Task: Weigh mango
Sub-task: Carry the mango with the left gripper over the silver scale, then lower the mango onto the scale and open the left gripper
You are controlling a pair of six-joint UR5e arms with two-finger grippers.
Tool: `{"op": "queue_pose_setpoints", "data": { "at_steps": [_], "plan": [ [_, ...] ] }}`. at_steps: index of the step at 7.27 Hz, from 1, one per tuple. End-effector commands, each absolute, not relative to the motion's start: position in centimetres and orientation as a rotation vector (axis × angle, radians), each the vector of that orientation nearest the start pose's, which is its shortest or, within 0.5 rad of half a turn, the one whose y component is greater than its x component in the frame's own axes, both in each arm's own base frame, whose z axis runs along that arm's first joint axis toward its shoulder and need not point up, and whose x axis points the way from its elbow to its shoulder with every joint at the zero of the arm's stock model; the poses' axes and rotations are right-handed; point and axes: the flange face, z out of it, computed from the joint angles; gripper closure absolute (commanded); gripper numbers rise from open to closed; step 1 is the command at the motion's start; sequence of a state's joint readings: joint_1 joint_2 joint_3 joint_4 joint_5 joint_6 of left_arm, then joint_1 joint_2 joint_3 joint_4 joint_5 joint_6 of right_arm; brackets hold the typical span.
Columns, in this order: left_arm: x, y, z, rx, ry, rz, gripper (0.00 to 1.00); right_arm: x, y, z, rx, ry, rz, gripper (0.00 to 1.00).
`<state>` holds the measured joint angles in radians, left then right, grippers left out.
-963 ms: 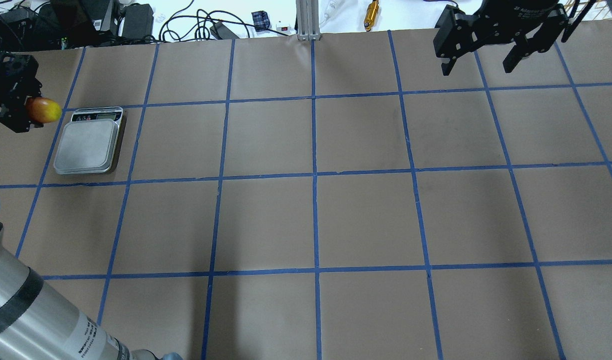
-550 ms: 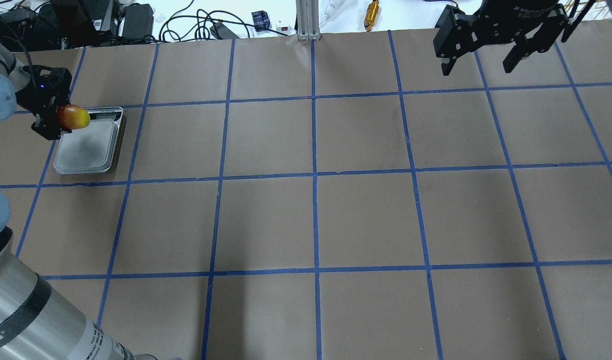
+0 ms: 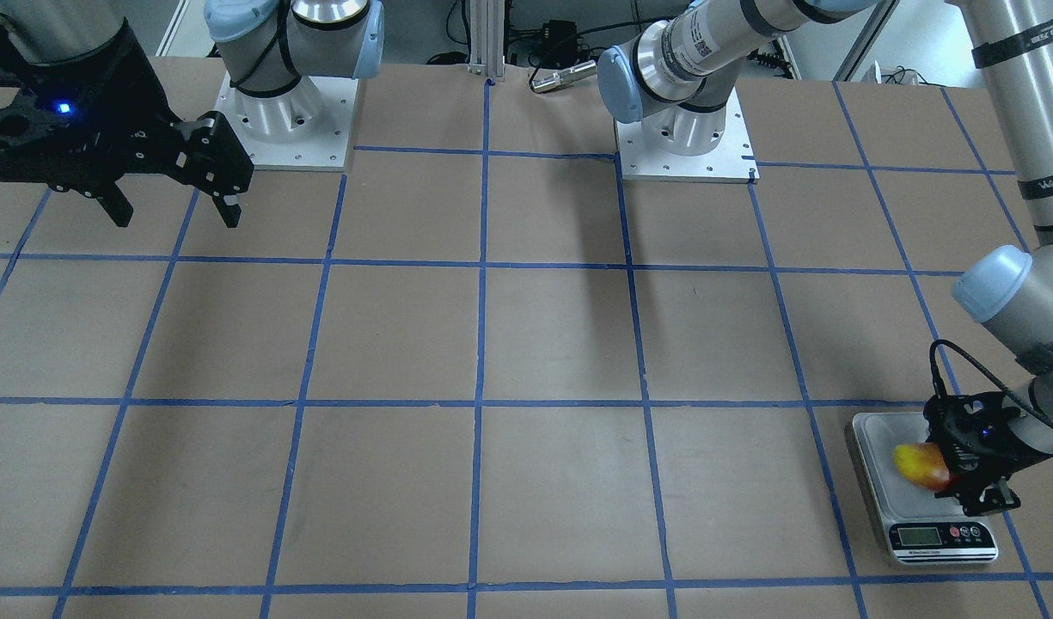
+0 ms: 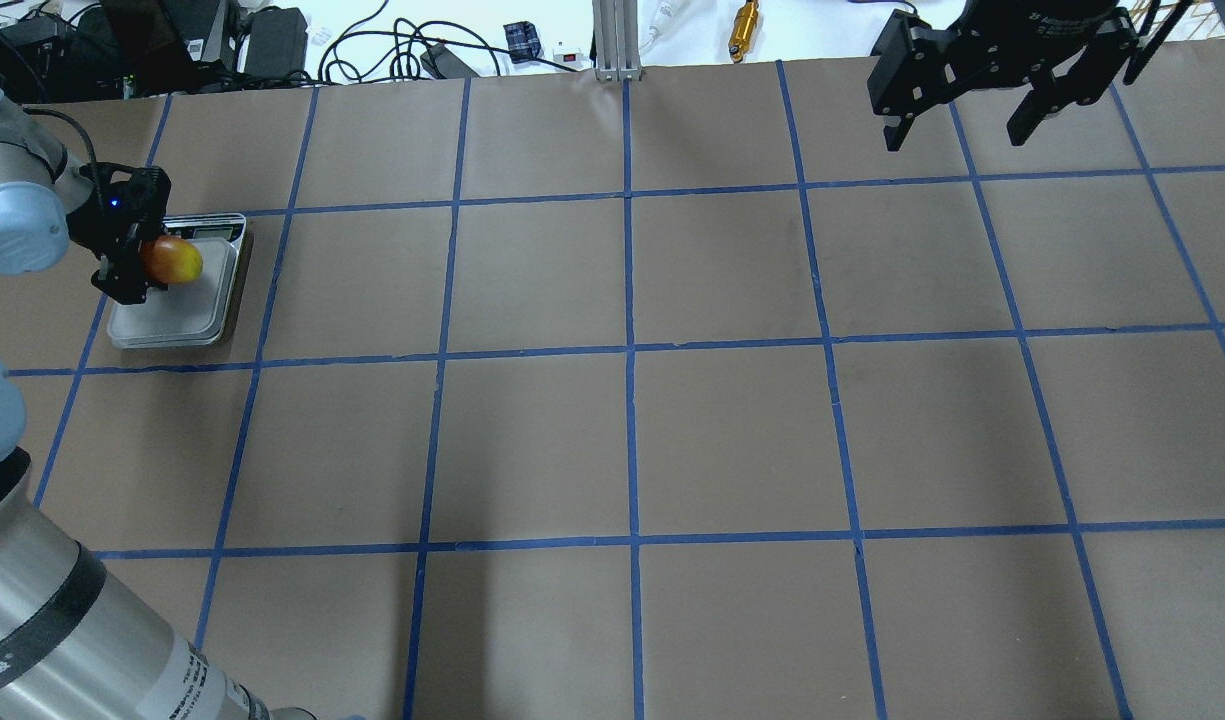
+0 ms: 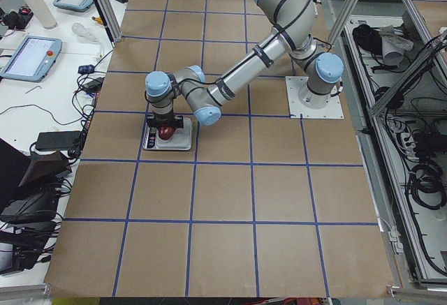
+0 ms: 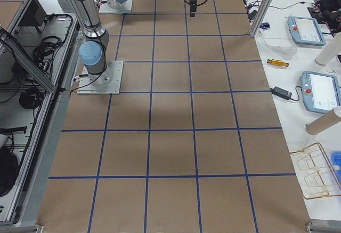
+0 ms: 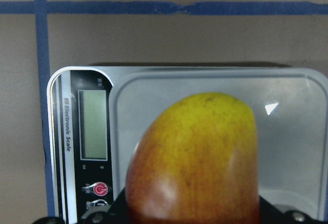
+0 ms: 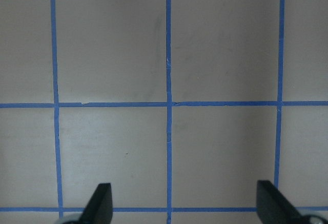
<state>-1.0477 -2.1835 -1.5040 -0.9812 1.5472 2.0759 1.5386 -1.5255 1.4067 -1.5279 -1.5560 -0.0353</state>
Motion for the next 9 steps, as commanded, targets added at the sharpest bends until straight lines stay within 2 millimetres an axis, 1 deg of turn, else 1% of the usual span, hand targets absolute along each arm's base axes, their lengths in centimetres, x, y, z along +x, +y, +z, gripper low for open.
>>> {"op": "queue_pose_setpoints", "data": {
  "at_steps": [1, 2, 3, 4, 5, 6, 7, 8, 9],
  "plan": [
    [22.3, -65.8, 20.3, 2.192, 2.219, -0.047, 0.63, 11.8, -51.9, 54.2, -0.006, 3.128, -0.121, 0.0],
    [22.3, -65.8, 19.9, 2.197, 2.223, -0.044, 0.26, 11.7, -52.0, 54.2, -0.003, 3.128, -0.121, 0.0],
    [22.6, -66.1, 20.4, 2.185, 2.218, -0.044, 0.0, 11.8, -52.0, 54.1, -0.006, 3.128, -0.118, 0.0],
    [22.7, -66.1, 20.9, 2.178, 2.214, -0.045, 0.0, 11.8, -52.0, 54.1, -0.006, 3.128, -0.118, 0.0],
    [22.5, -65.6, 22.1, 2.167, 2.22, -0.041, 0.0, 11.8, -51.9, 54.2, -0.006, 3.127, -0.121, 0.0],
    [22.9, -65.1, 24.2, 2.146, 2.229, -0.047, 0.0, 11.8, -52.0, 54.1, -0.006, 3.127, -0.118, 0.0],
    [23.3, -63.6, 27.3, 2.146, 2.271, -0.034, 0.0, 11.8, -51.9, 54.2, -0.006, 3.128, -0.121, 0.0],
    [23.0, -62.5, 30.1, 2.147, 2.279, -0.029, 0.0, 11.8, -51.9, 54.2, -0.006, 3.128, -0.121, 0.0],
    [23.3, -60.7, 32.4, 2.151, 2.322, 0.007, 0.0, 11.8, -52.0, 54.1, -0.006, 3.127, -0.118, 0.0]
  ]
}}
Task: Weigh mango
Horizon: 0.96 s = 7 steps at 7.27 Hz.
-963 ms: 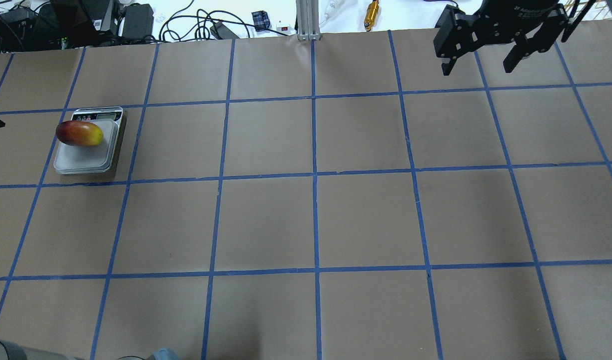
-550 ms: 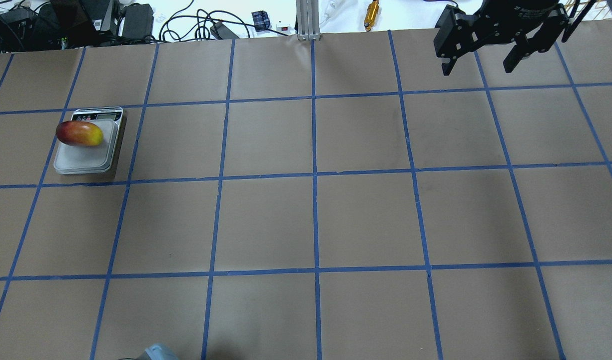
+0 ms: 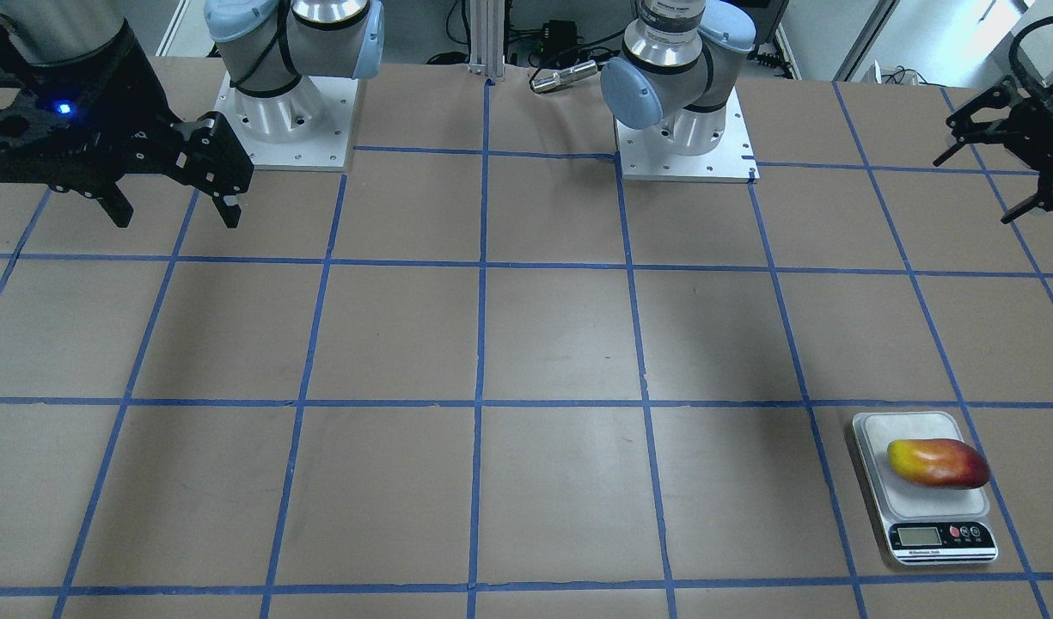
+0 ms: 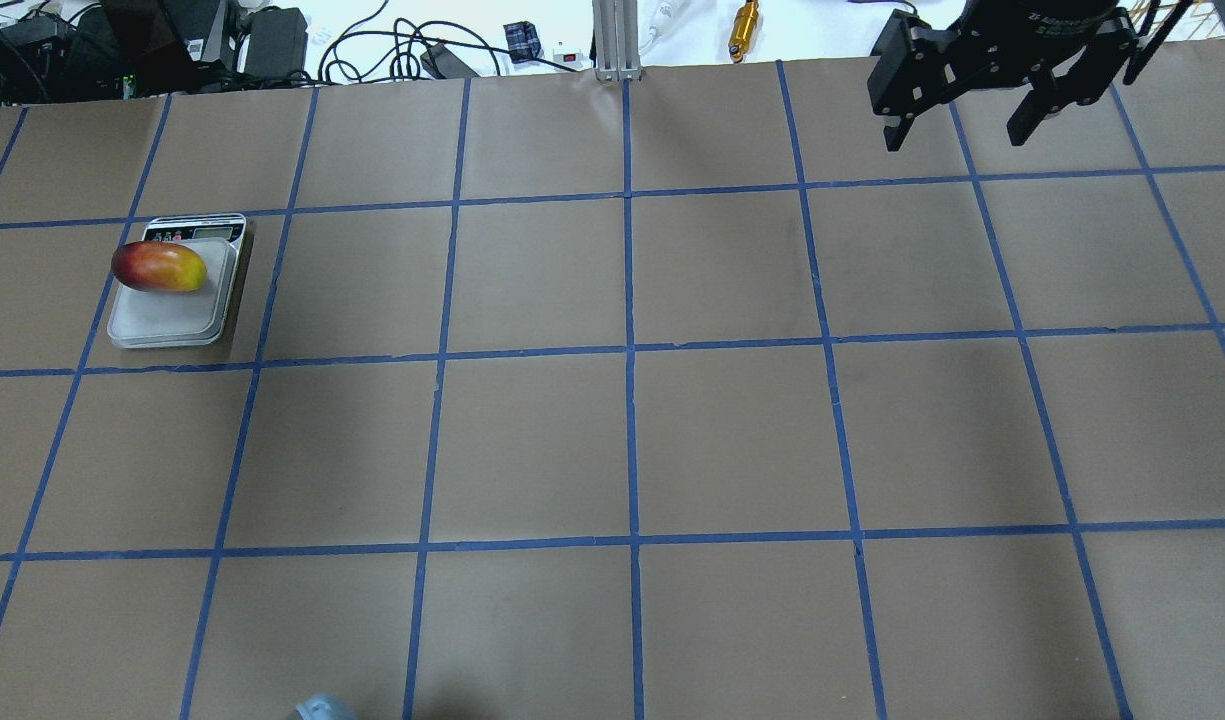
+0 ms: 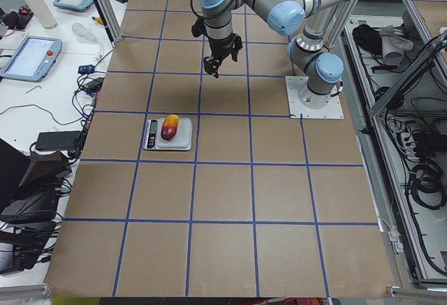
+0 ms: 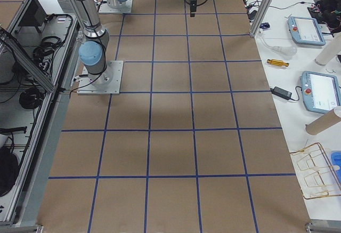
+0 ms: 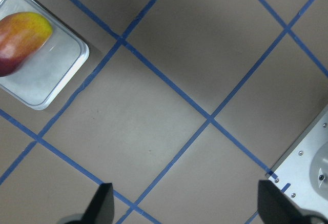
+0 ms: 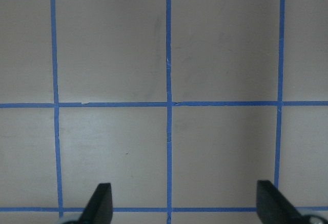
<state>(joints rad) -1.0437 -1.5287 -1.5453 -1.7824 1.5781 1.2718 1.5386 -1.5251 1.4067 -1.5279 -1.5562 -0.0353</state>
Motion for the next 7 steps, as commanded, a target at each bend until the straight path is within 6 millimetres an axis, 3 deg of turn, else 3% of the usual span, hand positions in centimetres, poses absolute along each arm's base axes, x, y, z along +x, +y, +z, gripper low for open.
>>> {"op": "queue_pose_setpoints", "data": {
  "at_steps": [1, 4, 7],
  "plan": [
    [4.4, -47.0, 50.9, 1.02, 3.055, 0.155, 0.0, 11.8, -51.9, 54.2, -0.006, 3.128, -0.121, 0.0],
    [-5.7, -47.0, 50.8, 0.732, 3.1, 0.177, 0.0, 11.8, -51.9, 54.2, -0.006, 3.127, -0.121, 0.0],
    [-12.8, -46.7, 50.3, 0.399, 3.126, 0.151, 0.0, 11.8, -51.9, 54.2, -0.006, 3.127, -0.121, 0.0]
  ]
}}
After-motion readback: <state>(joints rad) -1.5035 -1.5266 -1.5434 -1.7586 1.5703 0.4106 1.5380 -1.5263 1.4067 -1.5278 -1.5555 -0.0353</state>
